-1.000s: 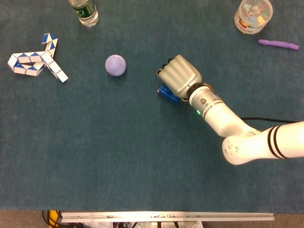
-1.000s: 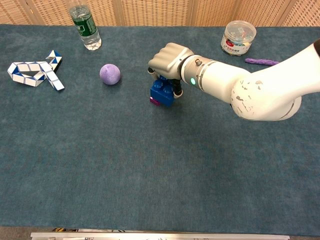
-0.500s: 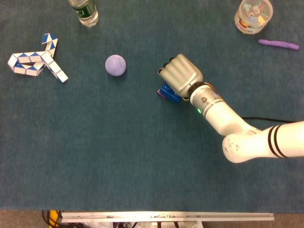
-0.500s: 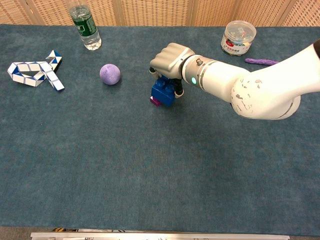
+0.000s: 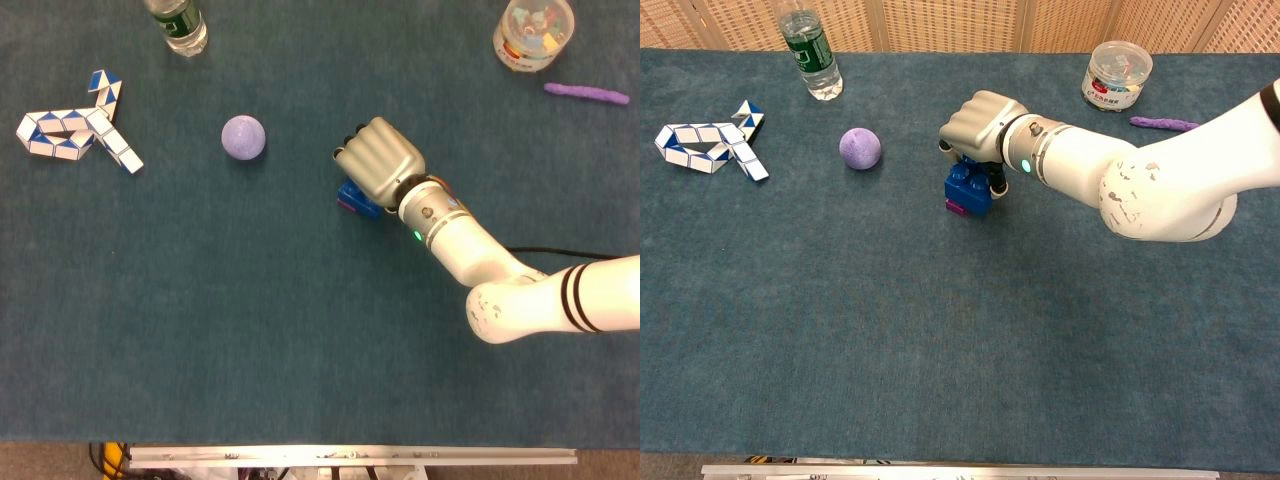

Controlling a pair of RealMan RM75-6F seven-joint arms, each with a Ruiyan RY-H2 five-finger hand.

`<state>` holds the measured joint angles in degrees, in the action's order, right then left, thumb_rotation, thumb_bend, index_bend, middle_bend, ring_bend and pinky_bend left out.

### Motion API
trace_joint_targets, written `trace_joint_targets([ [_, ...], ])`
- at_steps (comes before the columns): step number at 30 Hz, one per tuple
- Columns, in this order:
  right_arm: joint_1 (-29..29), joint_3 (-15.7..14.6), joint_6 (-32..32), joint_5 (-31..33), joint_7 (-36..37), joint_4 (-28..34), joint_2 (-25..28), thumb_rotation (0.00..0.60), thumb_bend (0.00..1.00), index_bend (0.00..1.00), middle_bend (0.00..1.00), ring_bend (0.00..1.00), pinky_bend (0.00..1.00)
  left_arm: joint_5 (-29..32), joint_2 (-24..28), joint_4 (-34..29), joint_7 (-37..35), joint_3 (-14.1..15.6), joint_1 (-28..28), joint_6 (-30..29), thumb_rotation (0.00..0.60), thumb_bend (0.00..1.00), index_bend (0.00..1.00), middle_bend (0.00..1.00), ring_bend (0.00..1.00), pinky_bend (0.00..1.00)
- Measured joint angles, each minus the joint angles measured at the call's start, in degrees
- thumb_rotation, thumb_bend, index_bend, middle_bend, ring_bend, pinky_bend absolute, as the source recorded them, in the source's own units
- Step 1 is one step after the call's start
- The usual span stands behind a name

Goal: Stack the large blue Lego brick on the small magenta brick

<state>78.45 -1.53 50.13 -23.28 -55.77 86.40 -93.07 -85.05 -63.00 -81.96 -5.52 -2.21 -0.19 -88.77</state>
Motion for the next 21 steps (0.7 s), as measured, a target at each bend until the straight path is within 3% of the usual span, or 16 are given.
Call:
trace_joint_targets([
  [21,-0.8,-0.9,-0.6,-1.1,-0.6,-1.5,-1.0,0.6,0.13,0.42,0.43,0.33,0.47,0.0,-0.2,0.0,0.3,0.0,0.1,0.3,0.6,0.21,0.23,0.2,0.19,0.15],
])
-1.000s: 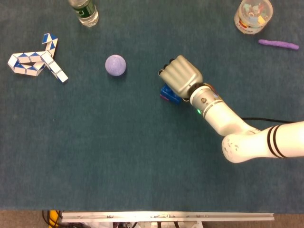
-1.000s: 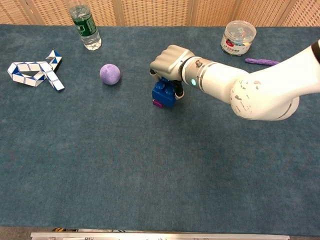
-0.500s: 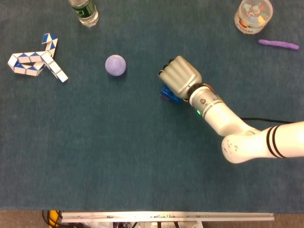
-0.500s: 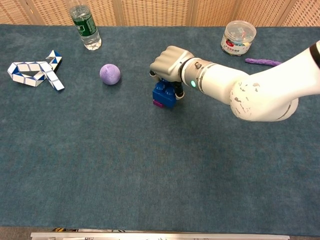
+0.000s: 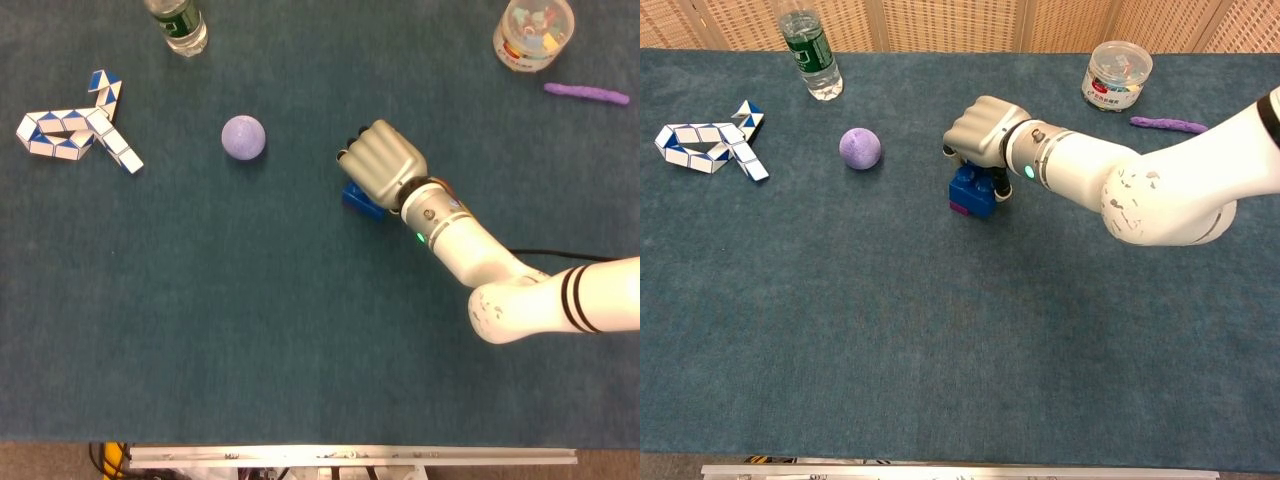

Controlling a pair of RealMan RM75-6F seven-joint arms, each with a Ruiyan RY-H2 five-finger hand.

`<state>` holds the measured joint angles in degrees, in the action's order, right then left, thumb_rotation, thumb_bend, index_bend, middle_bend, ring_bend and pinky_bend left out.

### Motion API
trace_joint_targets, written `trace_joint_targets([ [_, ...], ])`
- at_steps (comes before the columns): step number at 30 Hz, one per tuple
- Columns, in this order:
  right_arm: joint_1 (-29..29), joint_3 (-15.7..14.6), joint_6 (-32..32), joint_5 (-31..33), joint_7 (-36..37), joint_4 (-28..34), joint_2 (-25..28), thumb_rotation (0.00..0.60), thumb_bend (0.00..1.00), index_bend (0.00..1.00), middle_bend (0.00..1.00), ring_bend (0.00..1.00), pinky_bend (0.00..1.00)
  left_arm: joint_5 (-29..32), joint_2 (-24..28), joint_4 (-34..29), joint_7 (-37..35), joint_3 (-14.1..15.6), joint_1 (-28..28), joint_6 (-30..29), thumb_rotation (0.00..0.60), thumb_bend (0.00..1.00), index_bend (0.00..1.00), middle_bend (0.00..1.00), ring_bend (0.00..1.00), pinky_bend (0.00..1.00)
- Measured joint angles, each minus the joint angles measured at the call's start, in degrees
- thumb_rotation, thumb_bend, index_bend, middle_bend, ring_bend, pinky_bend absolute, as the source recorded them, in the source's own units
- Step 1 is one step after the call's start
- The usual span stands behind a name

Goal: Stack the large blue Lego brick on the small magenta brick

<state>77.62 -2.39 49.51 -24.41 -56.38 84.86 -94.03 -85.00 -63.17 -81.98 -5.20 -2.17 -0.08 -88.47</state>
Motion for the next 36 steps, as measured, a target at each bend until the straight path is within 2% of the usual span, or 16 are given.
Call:
trace_joint_targets([
  [28,0.0,0.3,0.0,0.1,-0.8,-0.2,-0.4,0.6,0.13,0.42,0.42,0.33,0.47,0.3,-0.3,0.6,-0.6,-0.1,-0.2,0.0,0.6,0.21,0.23,0.2,0.19,0.15],
  [30,-0.1,0.5,0.0,-0.2,-0.5,0.1,-0.1,0.6,0.11,0.38,0.39,0.32,0.47,0.3,-0.2,0.5,-0.5,-0.1,-0.1,-0.1,0.6,0.21,0.23,0.2,0.19,0.15],
  [33,-0.3,0.8,-0.1,-0.6,0.2,0.8,0.7,0.6,0.02,0.25,0.32,0.27,0.46,0.1,-0.1,0.3,-0.4,-0.1,-0.1,-0.1,0.6,0.21,0.23,0.2,0.19,0.15],
  [36,-0.5,1.1,-0.2,-1.1,0.9,1.6,1.4,0.6,0.0,0.16,0.27,0.24,0.44,0.0,-0.1,0.2,-0.3,-0.1,-0.1,-0.1,0.6,0.21,0.23,0.2,0.19,0.15],
])
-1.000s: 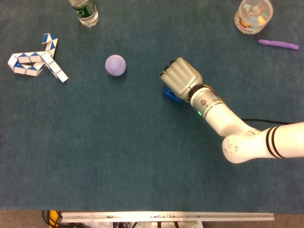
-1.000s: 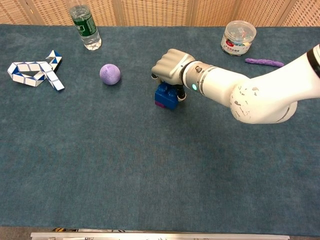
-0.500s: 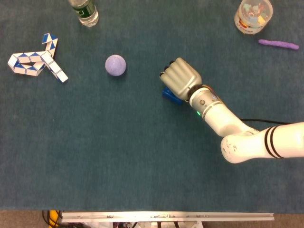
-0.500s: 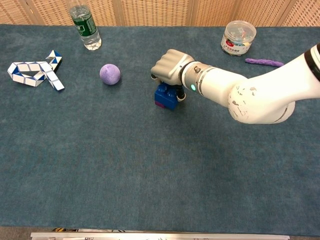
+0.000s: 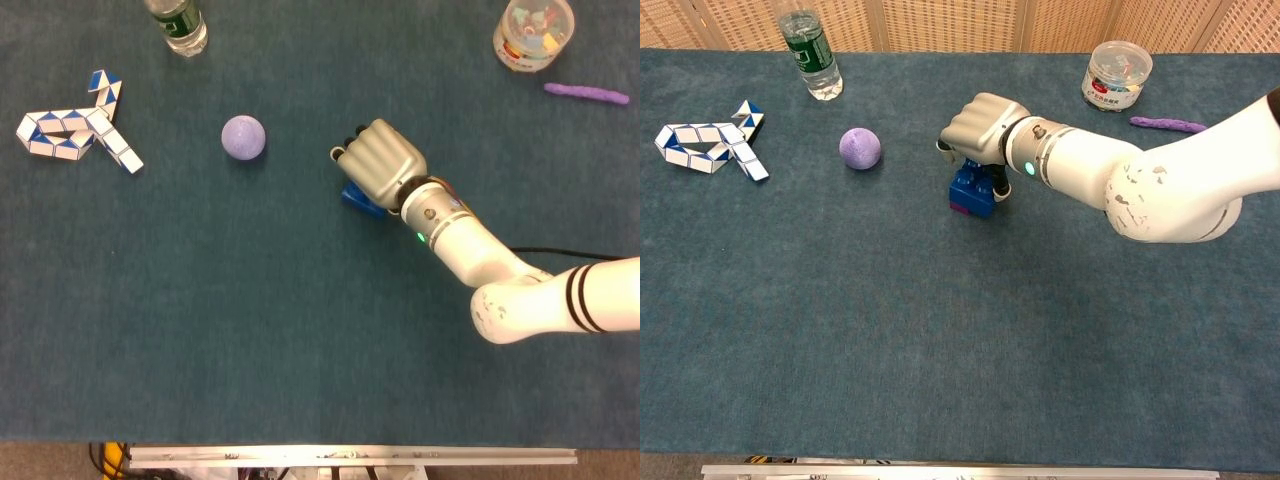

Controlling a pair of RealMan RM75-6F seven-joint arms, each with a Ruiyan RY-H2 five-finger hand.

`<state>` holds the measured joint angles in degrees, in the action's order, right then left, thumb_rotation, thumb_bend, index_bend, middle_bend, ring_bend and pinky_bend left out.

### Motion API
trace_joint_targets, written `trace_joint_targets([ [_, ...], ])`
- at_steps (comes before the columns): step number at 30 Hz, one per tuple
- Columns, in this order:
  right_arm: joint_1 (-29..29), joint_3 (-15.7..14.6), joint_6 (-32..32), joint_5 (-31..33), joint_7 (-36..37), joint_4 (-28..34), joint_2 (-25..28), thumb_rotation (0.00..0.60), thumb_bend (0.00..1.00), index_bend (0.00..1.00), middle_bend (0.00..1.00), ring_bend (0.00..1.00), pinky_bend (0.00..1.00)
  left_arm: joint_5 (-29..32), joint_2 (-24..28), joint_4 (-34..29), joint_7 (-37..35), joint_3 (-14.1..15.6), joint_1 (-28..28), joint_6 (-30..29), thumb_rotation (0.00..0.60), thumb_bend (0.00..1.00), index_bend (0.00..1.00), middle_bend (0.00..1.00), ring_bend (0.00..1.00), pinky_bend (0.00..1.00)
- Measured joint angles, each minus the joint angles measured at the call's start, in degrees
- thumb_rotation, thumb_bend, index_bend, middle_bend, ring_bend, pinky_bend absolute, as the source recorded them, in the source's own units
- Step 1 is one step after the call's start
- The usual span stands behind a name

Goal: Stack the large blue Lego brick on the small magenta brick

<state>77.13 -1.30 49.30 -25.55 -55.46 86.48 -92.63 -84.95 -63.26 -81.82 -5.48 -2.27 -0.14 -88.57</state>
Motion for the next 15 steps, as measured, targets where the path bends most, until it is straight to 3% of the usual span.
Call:
trace_joint_targets([
  [6,-0.4,0.7,0.7,-1.1,1.2,2.4,1.9,0.6,0.0,0.05,0.21,0.2,0.42,-0.2,0.2,-0.5,0.4,0.0,0.1,0.0,0.6,0.21,0.23,0.2,0.19,0.15],
  [12,-1.6,1.7,3.0,-2.8,3.4,6.6,5.8,0.6,0.0,0.05,0.21,0.19,0.41,-0.2,0.6,-1.1,0.6,-0.2,0.3,-0.1,0.6,0.21,0.23,0.2,0.19,0.15],
  [15,-3.0,2.1,5.8,-4.2,4.7,10.0,8.7,0.6,0.03,0.11,0.27,0.22,0.42,0.0,0.7,-1.2,0.7,-0.4,0.5,0.2,0.6,0.21,0.23,0.2,0.19,0.15],
])
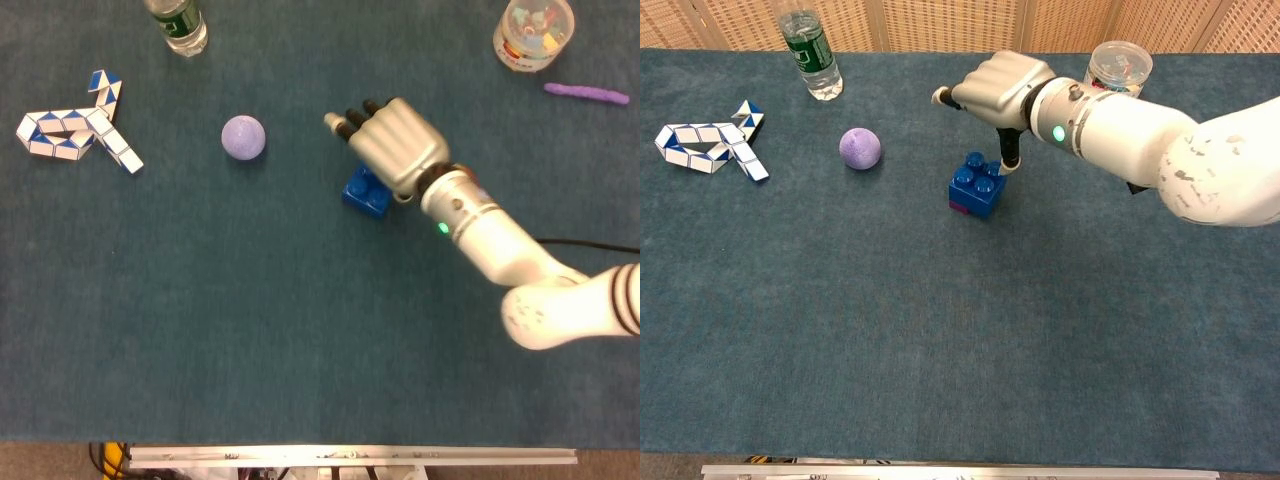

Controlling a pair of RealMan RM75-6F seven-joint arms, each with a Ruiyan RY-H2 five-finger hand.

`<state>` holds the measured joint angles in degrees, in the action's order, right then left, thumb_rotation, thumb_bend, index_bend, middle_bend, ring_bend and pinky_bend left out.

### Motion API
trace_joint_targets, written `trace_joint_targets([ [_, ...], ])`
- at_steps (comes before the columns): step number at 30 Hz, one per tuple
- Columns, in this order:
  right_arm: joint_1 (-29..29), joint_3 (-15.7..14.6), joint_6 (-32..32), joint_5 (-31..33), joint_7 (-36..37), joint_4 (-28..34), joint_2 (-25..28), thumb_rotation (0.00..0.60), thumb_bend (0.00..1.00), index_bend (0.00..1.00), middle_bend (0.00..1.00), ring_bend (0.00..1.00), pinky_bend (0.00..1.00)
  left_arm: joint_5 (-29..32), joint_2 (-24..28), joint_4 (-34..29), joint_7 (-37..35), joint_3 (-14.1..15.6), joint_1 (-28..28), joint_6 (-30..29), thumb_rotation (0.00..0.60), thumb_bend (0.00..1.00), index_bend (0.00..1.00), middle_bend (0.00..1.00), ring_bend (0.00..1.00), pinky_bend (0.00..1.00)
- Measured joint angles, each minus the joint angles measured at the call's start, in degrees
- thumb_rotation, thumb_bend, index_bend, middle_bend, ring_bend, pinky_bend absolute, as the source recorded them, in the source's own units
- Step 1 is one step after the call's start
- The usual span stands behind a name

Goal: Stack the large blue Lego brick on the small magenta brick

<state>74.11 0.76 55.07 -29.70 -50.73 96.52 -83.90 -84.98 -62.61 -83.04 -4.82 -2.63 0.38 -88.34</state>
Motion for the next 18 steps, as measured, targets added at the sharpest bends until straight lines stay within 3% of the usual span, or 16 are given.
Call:
trace_joint_targets([
  [6,-5.2,-0.7,8.3,-4.4,2.5,7.2,6.2,0.6,0.08,0.27,0.39,0.34,0.5,0.5,0.0,0.0,0.2,-0.4,0.6,0.8,0.6,0.21,0.23,0.2,0.19,0.15],
  [13,-13.7,-4.3,17.0,-9.9,4.4,15.8,15.1,0.6,0.1,0.38,0.44,0.4,0.53,0.7,-0.8,1.2,0.2,-1.0,1.5,1.3,0.6,0.21,0.23,0.2,0.19,0.15],
  [18,-19.5,-6.8,20.4,-14.9,7.6,17.8,18.4,0.6,0.16,0.4,0.46,0.42,0.53,1.3,-1.6,2.3,0.0,-1.3,2.3,2.6,0.6,0.21,0.23,0.2,0.19,0.15],
])
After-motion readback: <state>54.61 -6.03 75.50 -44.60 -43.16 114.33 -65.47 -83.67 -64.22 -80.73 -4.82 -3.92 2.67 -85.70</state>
